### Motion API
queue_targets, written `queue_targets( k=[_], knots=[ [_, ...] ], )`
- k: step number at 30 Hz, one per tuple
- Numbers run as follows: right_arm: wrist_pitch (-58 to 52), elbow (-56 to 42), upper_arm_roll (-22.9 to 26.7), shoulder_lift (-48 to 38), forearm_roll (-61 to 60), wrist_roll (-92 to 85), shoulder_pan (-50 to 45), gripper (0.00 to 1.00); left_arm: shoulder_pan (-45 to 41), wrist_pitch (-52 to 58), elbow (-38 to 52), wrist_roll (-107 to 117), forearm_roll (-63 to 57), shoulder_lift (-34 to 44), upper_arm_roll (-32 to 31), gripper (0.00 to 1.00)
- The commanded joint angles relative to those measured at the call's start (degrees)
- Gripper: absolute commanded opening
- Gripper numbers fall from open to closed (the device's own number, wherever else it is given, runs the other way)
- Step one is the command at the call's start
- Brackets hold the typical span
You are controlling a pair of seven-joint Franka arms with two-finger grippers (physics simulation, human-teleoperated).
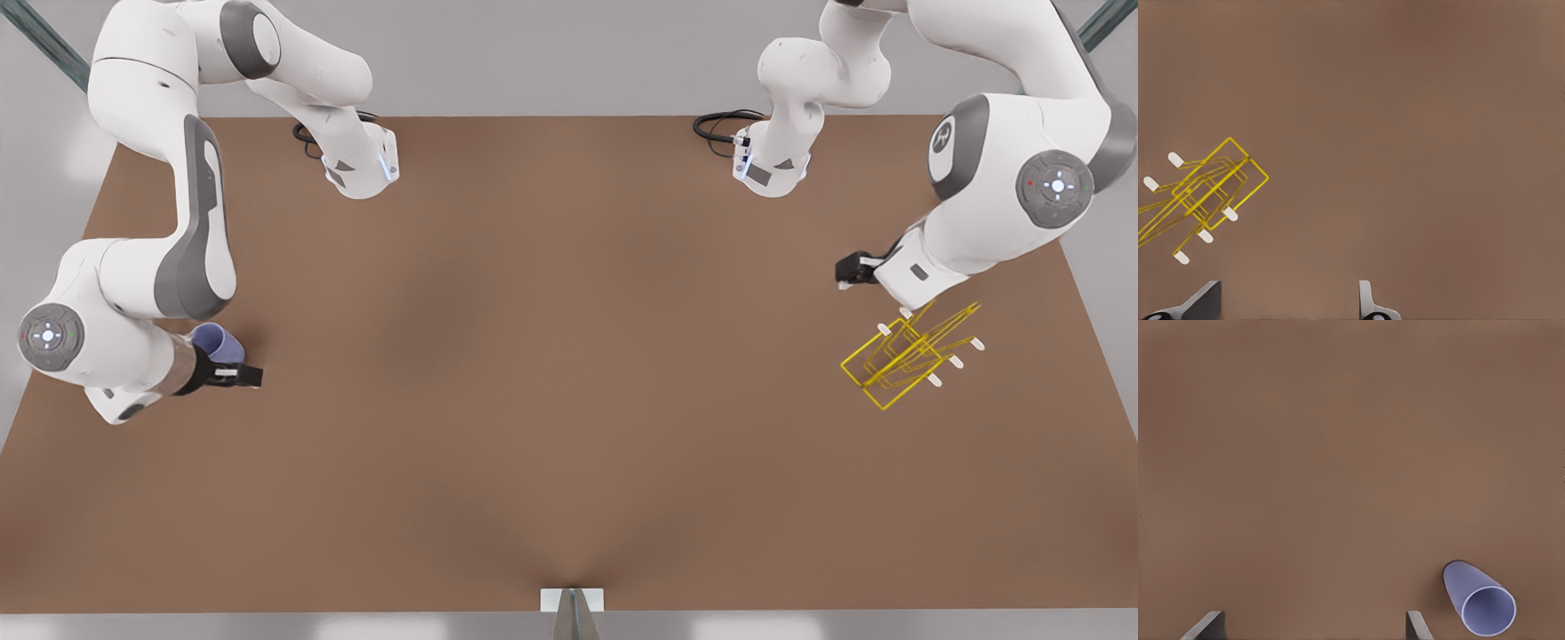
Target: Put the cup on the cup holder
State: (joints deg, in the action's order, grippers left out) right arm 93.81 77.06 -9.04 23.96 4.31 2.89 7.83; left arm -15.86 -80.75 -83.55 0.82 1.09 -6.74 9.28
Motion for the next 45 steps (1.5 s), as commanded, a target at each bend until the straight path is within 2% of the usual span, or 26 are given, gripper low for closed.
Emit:
queue_targets(
  k=[1,3,4,5,8,9,11,14,16,19,25,39,40,41,42,43,44,45],
  knots=[
    [6.2,0.0,0.0,-0.7,0.1,2.2,-0.1,1.0,0.0,-3.5,0.1,1.9,-0.2,0.1,0.0,1.0],
    [6.7,2.6,-0.4,-1.8,0.1,1.9,0.3,1.0,0.0,-2.9,0.1,2.1,0.0,0.3,0.2,1.0],
    [12.2,16.7,-0.4,-9.7,0.0,1.8,1.8,1.0,0.0,-2.7,0.1,2.1,-0.1,0.3,0.4,1.0],
    [15.8,21.7,-0.3,-11.5,-0.1,-0.9,3.2,1.0,0.0,-2.6,0.1,2.0,-0.2,0.2,0.2,1.0],
    [17.9,28.0,2.0,-11.5,-0.3,-11.5,6.3,1.0,0.0,-2.6,0.1,2.0,-0.3,0.1,0.2,1.0],
    [20.9,29.7,4.4,-11.3,-0.3,-14.2,6.5,1.0,0.0,-2.6,0.1,2.0,-0.3,0.0,0.2,1.0],
    [26.3,33.9,5.6,-11.1,-0.3,-17.7,7.9,1.0,0.0,-2.6,0.1,1.9,-0.2,0.1,0.2,1.0],
    [28.4,36.8,5.7,-10.9,-1.5,-20.1,8.3,1.0,0.0,-2.6,0.1,1.9,-0.2,0.1,0.3,1.0],
    [33.3,37.6,7.5,-9.0,-1.4,-29.2,8.4,1.0,0.1,-2.6,0.1,1.9,-0.3,0.1,0.3,1.0],
    [29.4,38.2,7.5,-8.8,-1.4,-29.8,8.3,1.0,0.0,-2.7,0.0,1.8,-0.3,-0.4,0.3,1.0],
    [32.2,39.0,9.0,-7.2,-1.2,-36.1,9.2,1.0,0.1,-1.7,-0.6,1.7,-0.3,-1.6,0.3,1.0],
    [36.4,44.0,9.1,-4.5,-1.8,-38.6,11.1,0.99,0.1,0.9,-0.6,1.8,-0.2,-2.8,0.2,1.0],
    [36.6,44.1,9.1,-4.2,-1.6,-38.6,11.4,0.89,0.1,0.8,-0.6,1.7,-0.2,-2.8,0.2,1.0],
    [36.6,44.1,9.2,-4.1,-1.6,-38.6,11.5,0.72,0.1,0.8,-0.6,1.7,-0.2,-2.9,0.2,1.0],
    [36.5,44.1,9.4,-3.8,-1.6,-38.6,11.5,0.48,0.1,0.7,-0.5,1.8,-0.2,-3.0,0.3,1.0],
    [36.5,44.1,9.5,-3.7,-1.6,-38.6,11.5,0.31,0.1,0.6,-0.3,1.8,-0.2,-3.4,0.2,1.0],
    [36.5,44.1,9.5,-3.7,-1.6,-38.4,11.5,0.21,0.1,0.5,-0.2,1.8,-0.3,-3.4,0.2,1.0],
    [36.4,44.1,9.5,-3.6,-1.6,-38.4,11.5,0.21,0.1,0.5,-0.2,1.8,-0.3,-3.4,0.2,1.0]
  ],
)
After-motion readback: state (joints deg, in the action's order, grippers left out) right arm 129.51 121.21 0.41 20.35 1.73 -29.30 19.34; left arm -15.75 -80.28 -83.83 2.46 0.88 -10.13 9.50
